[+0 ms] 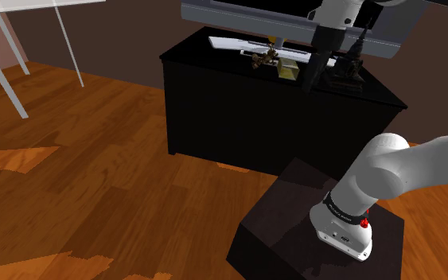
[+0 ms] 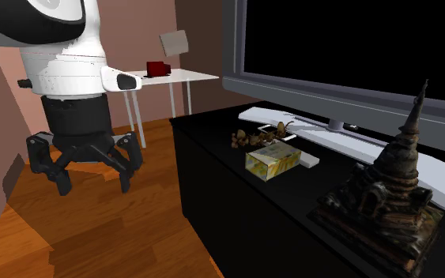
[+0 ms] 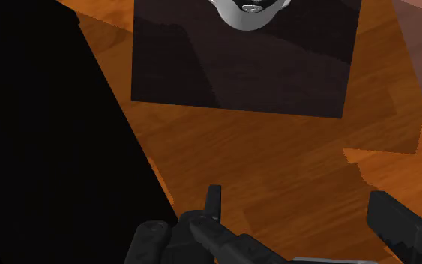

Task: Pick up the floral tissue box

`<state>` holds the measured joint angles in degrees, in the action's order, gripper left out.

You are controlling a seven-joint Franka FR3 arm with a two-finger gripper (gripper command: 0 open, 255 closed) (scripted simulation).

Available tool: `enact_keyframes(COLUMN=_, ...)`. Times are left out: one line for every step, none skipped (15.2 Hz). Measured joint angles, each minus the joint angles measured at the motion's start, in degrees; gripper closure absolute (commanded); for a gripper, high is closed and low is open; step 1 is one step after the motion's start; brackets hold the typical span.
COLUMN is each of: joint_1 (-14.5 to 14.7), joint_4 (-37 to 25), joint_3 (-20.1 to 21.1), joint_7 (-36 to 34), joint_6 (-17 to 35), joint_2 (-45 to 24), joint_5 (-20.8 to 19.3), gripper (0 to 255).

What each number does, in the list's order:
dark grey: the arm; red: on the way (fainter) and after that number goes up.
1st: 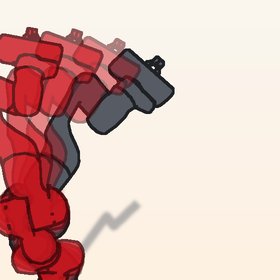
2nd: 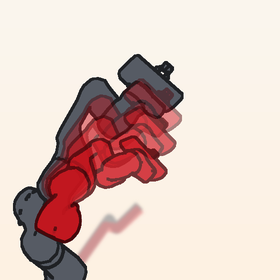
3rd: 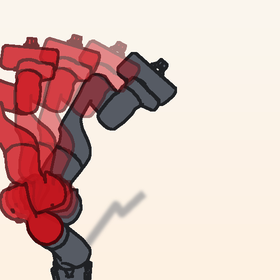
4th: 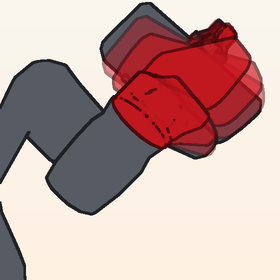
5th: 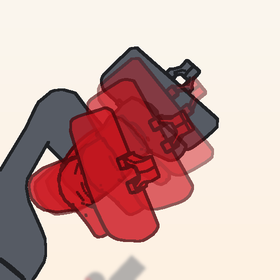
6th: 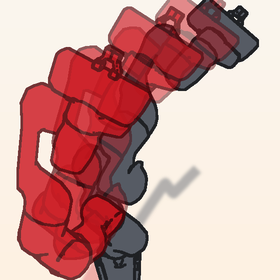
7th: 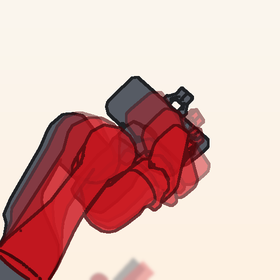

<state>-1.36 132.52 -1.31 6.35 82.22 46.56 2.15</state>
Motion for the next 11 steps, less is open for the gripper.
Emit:
enact_keyframes(joint_1=0.00, joint_4=0.00, joint_3=0.00, joint_7=0.00, joint_6=0.00, joint_2=0.00, joint_5=0.00, gripper=0)
enact_keyframes(joint_1=0.24, joint_4=0.07, joint_3=-0.52, joint_7=1.40, joint_6=-0.08, joint_2=-0.04, joint_5=-0.77, gripper=0)
enact_keyframes(joint_1=0.58, joint_4=0.01, joint_3=-1.49, joint_7=3.83, joint_6=-0.20, joint_2=-0.26, joint_5=-2.10, gripper=0)
enact_keyframes(joint_1=0.95, joint_4=0.12, joint_3=-2.74, joint_7=6.87, joint_6=0.16, joint_2=-0.77, joint_5=-3.79, gripper=0)
enact_keyframes(joint_1=1.41, joint_4=0.03, joint_3=-3.87, joint_7=10.01, joint_6=0.33, joint_2=-1.27, joint_5=-5.48, gripper=0)
enact_keyframes(joint_1=1.78, joint_4=0.02, joint_3=-5.31, joint_7=13.47, joint_6=0.59, joint_2=-1.69, joint_5=-7.40, gripper=0)
enact_keyframes(joint_1=2.21, joint_4=0.26, joint_3=-6.53, joint_7=16.84, joint_6=0.80, joint_2=-1.77, joint_5=-9.23, gripper=0)
enact_keyframes(joint_1=2.59, joint_4=-0.29, joint_3=-7.93, joint_7=20.39, joint_6=0.63, joint_2=-2.15, joint_5=-11.16, gripper=0)
enact_keyframes(joint_1=3.08, joint_4=-0.43, joint_3=-9.32, joint_7=23.84, joint_6=1.40, joint_2=-3.02, joint_5=-13.02, gripper=0)
enact_keyframes(joint_1=3.62, joint_4=-0.64, joint_3=-10.39, joint_7=27.02, joint_6=1.98, joint_2=-3.71, joint_5=-14.66, gripper=0)
enact_keyframes(joint_1=4.13, joint_4=-0.73, joint_3=-11.50, joint_7=30.18, joint_6=2.67, joint_2=-4.31, joint_5=-16.28, gripper=0)
